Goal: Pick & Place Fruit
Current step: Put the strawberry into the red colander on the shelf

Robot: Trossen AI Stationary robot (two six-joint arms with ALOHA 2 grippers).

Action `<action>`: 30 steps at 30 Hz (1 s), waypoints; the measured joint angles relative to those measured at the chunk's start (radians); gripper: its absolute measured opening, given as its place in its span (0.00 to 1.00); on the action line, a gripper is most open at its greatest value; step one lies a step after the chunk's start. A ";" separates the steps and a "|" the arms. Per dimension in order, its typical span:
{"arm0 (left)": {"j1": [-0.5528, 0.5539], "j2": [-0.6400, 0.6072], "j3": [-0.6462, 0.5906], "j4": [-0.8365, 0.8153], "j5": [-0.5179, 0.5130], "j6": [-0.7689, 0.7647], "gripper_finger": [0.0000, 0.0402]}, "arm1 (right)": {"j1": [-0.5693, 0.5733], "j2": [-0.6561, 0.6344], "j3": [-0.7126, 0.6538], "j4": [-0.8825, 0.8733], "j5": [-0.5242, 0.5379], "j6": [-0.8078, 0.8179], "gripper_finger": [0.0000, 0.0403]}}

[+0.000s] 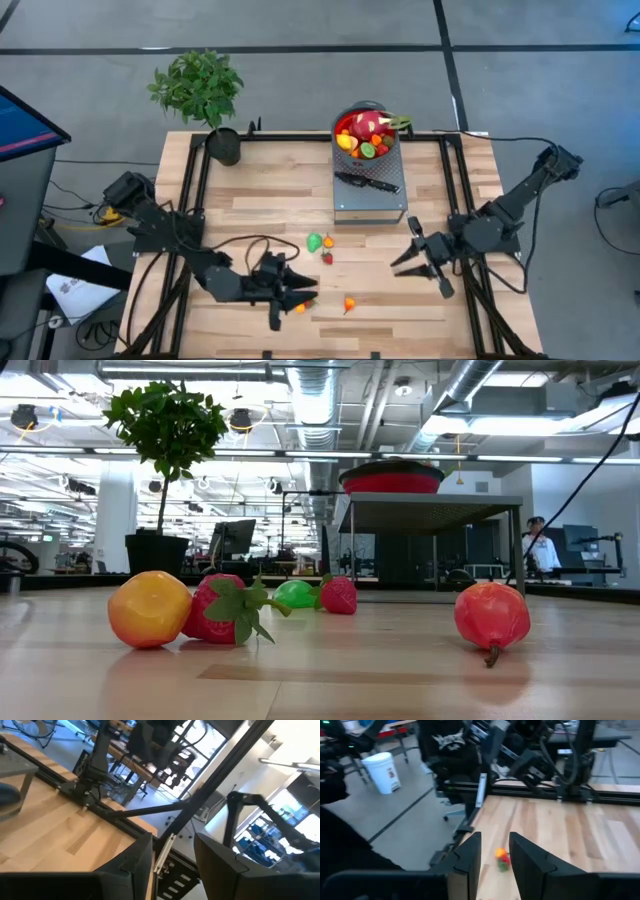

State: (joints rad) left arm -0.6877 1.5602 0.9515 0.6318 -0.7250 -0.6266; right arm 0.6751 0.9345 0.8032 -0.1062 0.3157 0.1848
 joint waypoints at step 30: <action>-0.102 0.203 0.253 -0.355 0.020 0.016 0.06 | -0.023 0.000 0.000 0.032 0.006 -0.011 0.23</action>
State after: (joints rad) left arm -0.7901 1.7630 1.2045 0.2763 -0.7054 -0.6109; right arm 0.6521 0.9348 0.8032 -0.0739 0.3214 0.1740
